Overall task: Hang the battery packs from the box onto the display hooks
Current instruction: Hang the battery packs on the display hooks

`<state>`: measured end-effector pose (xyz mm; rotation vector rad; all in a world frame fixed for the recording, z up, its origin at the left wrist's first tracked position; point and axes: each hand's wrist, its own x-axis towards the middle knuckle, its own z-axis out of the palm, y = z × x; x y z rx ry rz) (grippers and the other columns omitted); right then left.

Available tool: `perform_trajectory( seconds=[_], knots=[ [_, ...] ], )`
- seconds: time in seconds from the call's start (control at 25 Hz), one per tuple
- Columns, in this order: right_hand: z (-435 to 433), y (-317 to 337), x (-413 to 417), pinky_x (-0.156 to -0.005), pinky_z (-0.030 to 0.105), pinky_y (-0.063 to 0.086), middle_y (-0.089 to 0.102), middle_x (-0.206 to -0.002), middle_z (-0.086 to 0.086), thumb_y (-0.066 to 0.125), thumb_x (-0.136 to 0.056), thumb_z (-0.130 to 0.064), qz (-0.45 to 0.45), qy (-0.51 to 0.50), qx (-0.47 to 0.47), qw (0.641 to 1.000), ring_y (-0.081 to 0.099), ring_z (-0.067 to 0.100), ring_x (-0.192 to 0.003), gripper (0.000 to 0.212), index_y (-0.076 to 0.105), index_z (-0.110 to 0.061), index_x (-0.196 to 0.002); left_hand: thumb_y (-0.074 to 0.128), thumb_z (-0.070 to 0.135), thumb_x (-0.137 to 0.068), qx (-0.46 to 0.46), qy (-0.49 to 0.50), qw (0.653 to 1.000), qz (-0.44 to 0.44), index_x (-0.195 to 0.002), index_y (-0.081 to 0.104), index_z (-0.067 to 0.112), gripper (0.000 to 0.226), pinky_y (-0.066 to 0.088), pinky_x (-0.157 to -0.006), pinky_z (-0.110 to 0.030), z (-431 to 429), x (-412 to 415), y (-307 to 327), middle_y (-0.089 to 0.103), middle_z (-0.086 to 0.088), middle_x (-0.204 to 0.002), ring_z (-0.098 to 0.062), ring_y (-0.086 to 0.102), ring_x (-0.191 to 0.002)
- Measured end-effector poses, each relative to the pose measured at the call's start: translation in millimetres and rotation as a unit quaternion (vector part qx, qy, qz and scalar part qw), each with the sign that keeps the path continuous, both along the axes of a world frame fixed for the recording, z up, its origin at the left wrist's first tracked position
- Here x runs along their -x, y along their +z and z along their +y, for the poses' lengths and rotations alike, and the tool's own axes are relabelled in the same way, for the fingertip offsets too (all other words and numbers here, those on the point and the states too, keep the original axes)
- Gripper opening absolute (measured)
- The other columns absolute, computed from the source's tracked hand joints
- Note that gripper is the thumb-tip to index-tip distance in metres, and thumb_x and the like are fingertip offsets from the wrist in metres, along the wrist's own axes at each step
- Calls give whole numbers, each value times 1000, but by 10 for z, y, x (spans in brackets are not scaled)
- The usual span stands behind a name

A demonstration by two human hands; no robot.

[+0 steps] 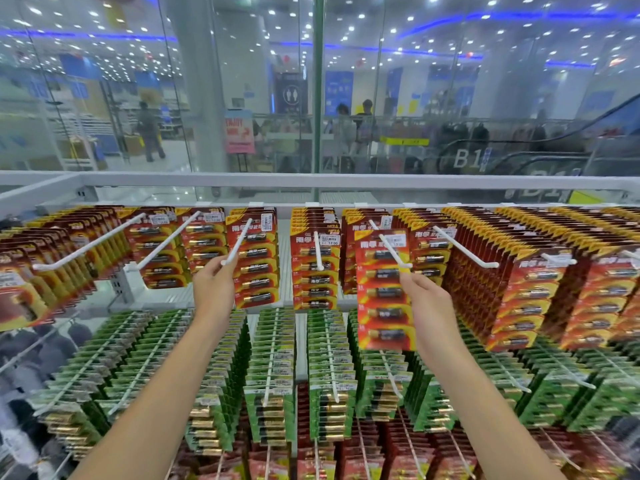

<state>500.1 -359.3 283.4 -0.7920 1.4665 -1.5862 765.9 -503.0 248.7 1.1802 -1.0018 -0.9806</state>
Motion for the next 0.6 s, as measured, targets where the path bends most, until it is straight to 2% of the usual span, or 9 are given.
perform_trajectory(
  seconds=[0.08,0.16,0.32,0.48,0.56,0.6],
  knots=[
    [-432,-80,65,-69,41,60,77,-99,5,50,-108,-33,30,-25,-8,999,75,26,-86,25,71,-20,-110,64,33,-102,0,2,1000,7,-89,75,28,18,61,-81,-45,22,14,17,78,-7,-93,-28,75,-88],
    [-749,-135,118,-61,36,54,73,-96,4,51,-106,-28,34,-44,-16,998,71,23,-82,23,69,-16,-115,65,32,-102,-5,7,1000,3,-90,73,30,15,63,-85,-47,8,20,24,79,-5,-94,-28,76,-92],
    [-924,-187,132,-54,33,29,51,-75,-2,51,-107,-30,48,-88,-27,995,41,16,-63,12,61,-24,-109,66,32,-101,-11,16,1000,-15,-99,74,28,10,62,-88,-56,-54,-27,12,79,-5,-94,-30,76,-93],
    [-831,-262,127,-52,31,32,52,-75,-3,53,-106,-34,88,-106,-7,990,44,15,-60,26,64,-17,-122,61,36,-103,-1,16,999,-46,-96,73,32,14,58,-95,-55,62,-93,-12,78,-4,-100,-29,73,-100],
    [-729,-309,130,-61,32,41,63,-91,0,54,-106,-35,115,-110,7,987,54,16,-71,30,63,-17,-128,60,40,-103,-3,8,999,-51,-104,72,31,15,55,-100,-53,213,-157,-32,76,4,-107,-23,71,-106],
    [-659,-341,135,-72,32,46,68,-106,2,54,-106,-35,126,-107,13,986,61,16,-86,33,63,-15,-130,59,41,-103,-8,-2,999,-54,-109,72,30,18,54,-102,-50,329,-185,-46,75,7,-111,-20,70,-108]
  ],
)
